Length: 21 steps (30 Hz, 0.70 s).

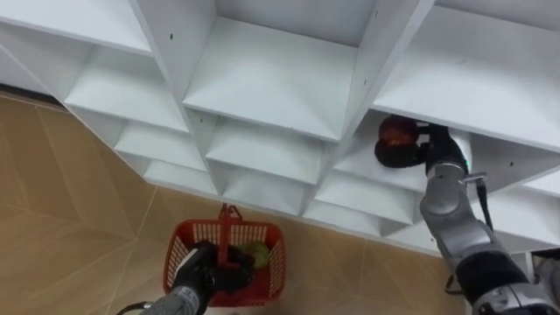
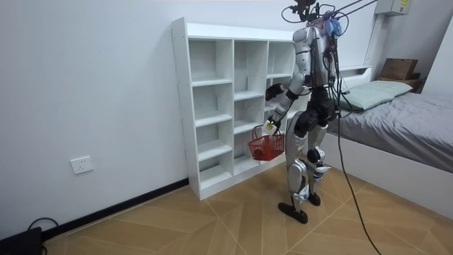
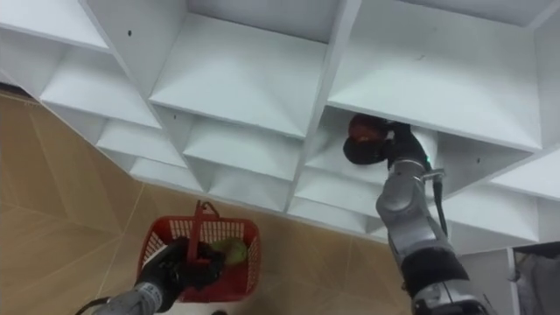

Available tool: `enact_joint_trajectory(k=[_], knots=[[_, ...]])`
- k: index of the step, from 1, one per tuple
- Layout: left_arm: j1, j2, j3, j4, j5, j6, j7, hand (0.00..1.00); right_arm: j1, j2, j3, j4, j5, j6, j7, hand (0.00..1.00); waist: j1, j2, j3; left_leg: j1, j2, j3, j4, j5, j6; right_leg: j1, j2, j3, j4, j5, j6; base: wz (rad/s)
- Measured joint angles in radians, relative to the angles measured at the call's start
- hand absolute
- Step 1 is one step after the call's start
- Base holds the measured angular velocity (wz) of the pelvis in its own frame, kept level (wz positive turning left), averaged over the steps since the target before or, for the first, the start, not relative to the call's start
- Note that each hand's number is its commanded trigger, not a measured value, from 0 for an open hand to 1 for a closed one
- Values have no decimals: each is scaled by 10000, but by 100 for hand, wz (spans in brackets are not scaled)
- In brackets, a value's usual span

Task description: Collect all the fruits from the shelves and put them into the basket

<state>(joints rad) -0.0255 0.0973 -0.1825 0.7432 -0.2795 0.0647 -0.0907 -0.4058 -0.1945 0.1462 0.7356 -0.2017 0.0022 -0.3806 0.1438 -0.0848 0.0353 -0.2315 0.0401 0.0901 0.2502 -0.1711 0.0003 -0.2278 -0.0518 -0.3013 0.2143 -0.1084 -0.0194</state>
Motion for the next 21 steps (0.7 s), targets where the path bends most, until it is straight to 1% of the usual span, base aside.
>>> enact_joint_trajectory(k=[1,3,4,5,7,8,9,11,13,14,15,17,21], knots=[[70,-17,13,-167,5,1,10,100,300,49,26,-311,-80,-24,128,100,-40,19,-91,110,-6,7,-13,0,0,147,4,0,-76,1,1,0],[315,-38,18,-579,-20,-1,10,100,823,102,35,-698,-263,3,322,100,-108,88,-194,383,-15,9,-137,-1,0,401,4,-3,-113,0,4,2],[502,-72,18,-856,-149,-3,12,100,1243,103,74,-1103,-404,27,382,100,-144,124,-240,552,-16,33,-181,-1,0,545,4,-3,-114,-5,12,0],[573,-90,16,-958,-252,-4,17,100,1443,108,91,-1325,-450,35,424,100,-164,143,-257,642,-9,61,-194,-1,0,616,10,4,-117,-6,13,-6],[748,-102,7,-1161,-416,9,131,100,2002,132,263,-1944,-601,95,616,100,-342,253,-323,1025,-6,150,-315,-1,-2,921,15,71,-129,-34,21,-11],[750,-88,9,-1167,-413,21,191,100,2211,140,315,-2170,-686,147,730,100,-353,280,-344,1213,-8,237,-388,2,-7,1042,25,216,-126,-61,25,-16],[751,-96,7,-1168,-408,22,204,100,2334,141,329,-2321,-686,198,782,100,-359,289,-355,1308,-11,263,-461,8,-15,1104,32,251,-128,-70,30,-17],[814,-101,11,-1176,-408,23,198,100,3022,143,326,-3147,-697,319,1068,100,-441,298,-363,1682,-6,318,-547,26,-34,1427,50,280,-194,-82,35,-8],[917,-96,38,-1176,-420,22,197,100,3439,192,315,-3721,-688,320,1308,100,-566,320,-365,1932,-4,353,-640,29,-38,1662,90,368,-277,-80,40,-6],[965,-96,39,-1179,-423,22,195,100,3551,229,306,-3884,-717,320,1491,100,-625,332,-357,2092,3,432,-669,28,-38,1762,119,507,-287,-88,52,-15],[984,-95,39,-1188,-423,22,193,100,3588,241,296,-3952,-777,319,1560,100,-643,341,-364,2132,5,471,-694,27,-38,1786,125,546,-287,-88,53,-16],[1141,-90,38,-1504,-423,20,191,100,3787,268,287,-4355,-814,319,1815,100,-798,357,-359,2288,0,519,-798,27,-37,1858,132,592,-294,-93,60,-8],[1179,-149,40,-1678,-430,18,191,100,3897,355,291,-4587,-1134,314,2181,100,-903,412,-336,2436,5,647,-902,26,-38,1945,152,728,-308,-107,80,-10]])
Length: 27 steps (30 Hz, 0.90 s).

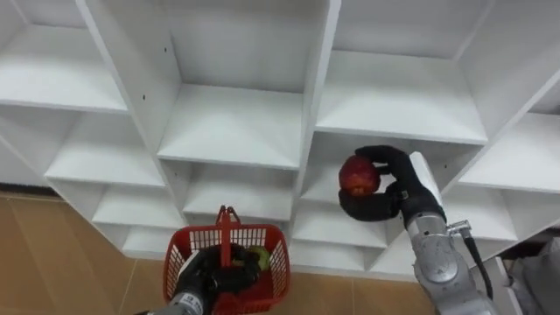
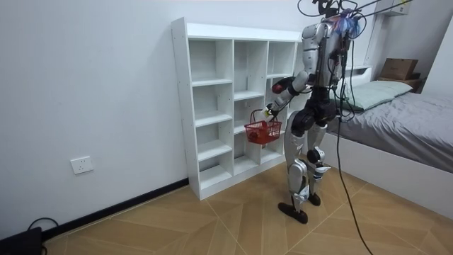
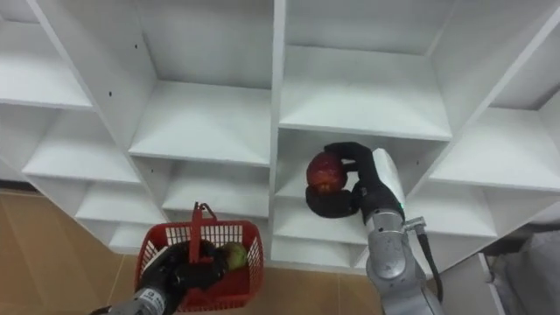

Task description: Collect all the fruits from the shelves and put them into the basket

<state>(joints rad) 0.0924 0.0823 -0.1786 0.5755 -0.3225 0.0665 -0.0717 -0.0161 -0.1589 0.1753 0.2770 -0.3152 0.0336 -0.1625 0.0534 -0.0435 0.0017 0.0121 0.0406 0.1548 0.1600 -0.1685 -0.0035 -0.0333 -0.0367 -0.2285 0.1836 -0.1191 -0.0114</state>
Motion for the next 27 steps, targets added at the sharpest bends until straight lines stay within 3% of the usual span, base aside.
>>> enact_joint_trajectory(k=[6,12,15,27], knots=[[-14,-45,-7,-93,-2,-1,-7,100,122,120,-2,-375,-469,17,646,100,-229,19,9,76,-2,75,-95,-1,0,-33,15,76,-25,-15,20,-2],[-29,-51,-38,-653,2,65,-72,100,456,147,4,-888,-470,136,1235,100,-249,183,97,100,-3,123,-96,-2,0,-39,26,163,-28,-16,21,-3],[-26,-132,-47,-683,3,84,-89,100,522,159,7,-890,-469,327,1455,100,-249,256,80,134,0,195,-103,-2,0,-46,40,249,-25,-23,26,-7],[-22,-136,-238,-674,21,103,-279,100,770,226,69,-1514,-613,334,2429,100,-297,217,55,202,10,400,-96,-3,0,-91,47,411,41,-24,23,-4]])
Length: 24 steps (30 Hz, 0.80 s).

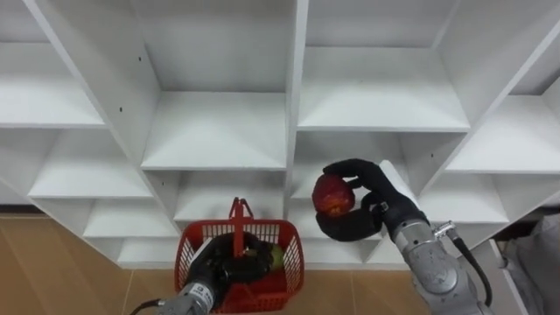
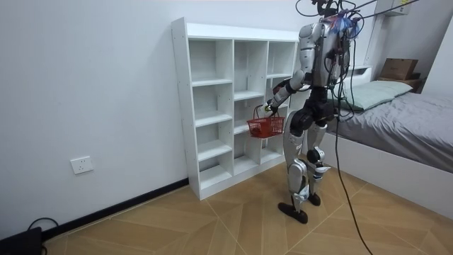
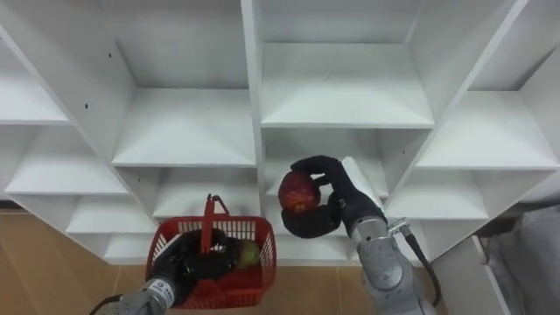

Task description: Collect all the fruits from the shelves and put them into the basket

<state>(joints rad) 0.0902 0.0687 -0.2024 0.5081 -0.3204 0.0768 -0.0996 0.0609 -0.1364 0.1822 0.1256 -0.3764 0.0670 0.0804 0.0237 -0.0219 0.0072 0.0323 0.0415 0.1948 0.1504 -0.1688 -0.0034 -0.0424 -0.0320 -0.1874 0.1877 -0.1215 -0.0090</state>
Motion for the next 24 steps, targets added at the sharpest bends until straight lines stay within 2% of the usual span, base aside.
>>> enact_joint_trajectory(k=[3,13,20,24], knots=[[6,0,2,0,7,0,-33,100,1,173,31,-8,-41,0,302,100,39,-7,-2,17,8,117,-1,0,0,-11,11,83,-2,0,0,-7],[113,-24,-135,49,83,0,-355,100,1,152,420,6,-85,4,1158,100,121,-137,14,154,8,245,-5,0,0,40,31,231,-5,0,0,-5],[135,-38,-484,72,95,41,-352,100,1,151,896,61,-604,533,1580,100,173,-235,36,158,9,239,-9,0,0,45,32,230,-4,3,0,0],[135,-53,-598,80,99,44,-352,100,1,147,1094,61,-1027,665,1656,100,337,-253,43,164,14,240,-18,0,1,47,39,229,-5,11,-3,0]])
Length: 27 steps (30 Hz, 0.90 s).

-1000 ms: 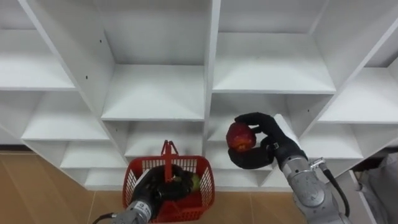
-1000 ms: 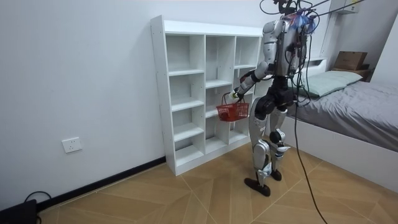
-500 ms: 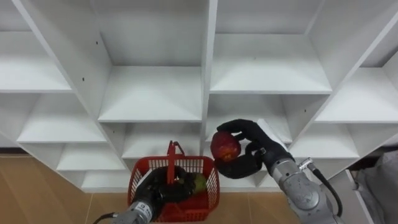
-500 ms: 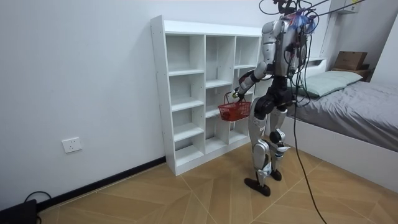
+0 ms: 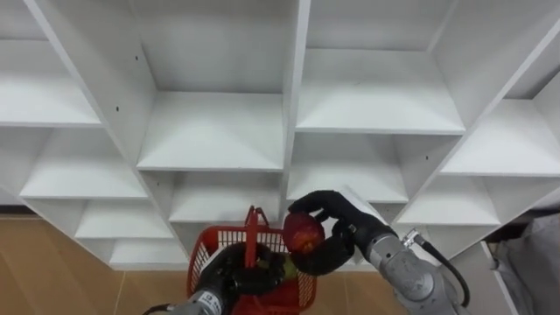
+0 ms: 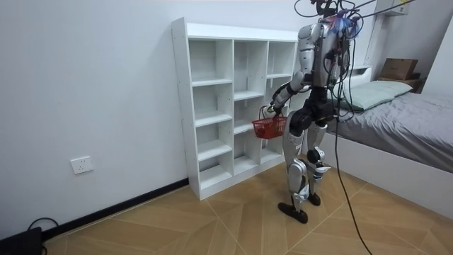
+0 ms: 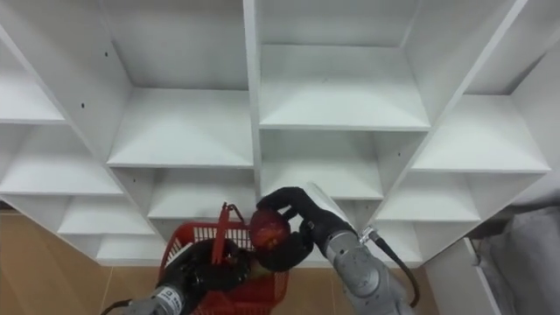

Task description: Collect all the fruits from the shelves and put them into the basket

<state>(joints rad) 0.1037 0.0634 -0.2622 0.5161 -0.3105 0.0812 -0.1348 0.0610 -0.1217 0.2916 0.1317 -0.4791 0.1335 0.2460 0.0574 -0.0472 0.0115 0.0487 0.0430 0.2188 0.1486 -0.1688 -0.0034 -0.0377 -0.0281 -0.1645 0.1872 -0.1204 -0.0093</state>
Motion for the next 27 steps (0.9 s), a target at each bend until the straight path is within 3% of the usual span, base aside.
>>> enact_joint_trajectory(k=[10,27], knots=[[0,16,-100,44,-4,0,-31,100,-5,9,40,3,-478,0,371,100,263,-18,7,-3,5,-14,-55,-4,1,7,7,-27,-15,6,3,0],[-1,24,-109,39,-6,-2,-156,100,-6,22,234,5,-1638,-1,392,100,302,-72,47,-39,0,-26,-190,-9,-1,-17,12,-71,-34,-3,15,0]])
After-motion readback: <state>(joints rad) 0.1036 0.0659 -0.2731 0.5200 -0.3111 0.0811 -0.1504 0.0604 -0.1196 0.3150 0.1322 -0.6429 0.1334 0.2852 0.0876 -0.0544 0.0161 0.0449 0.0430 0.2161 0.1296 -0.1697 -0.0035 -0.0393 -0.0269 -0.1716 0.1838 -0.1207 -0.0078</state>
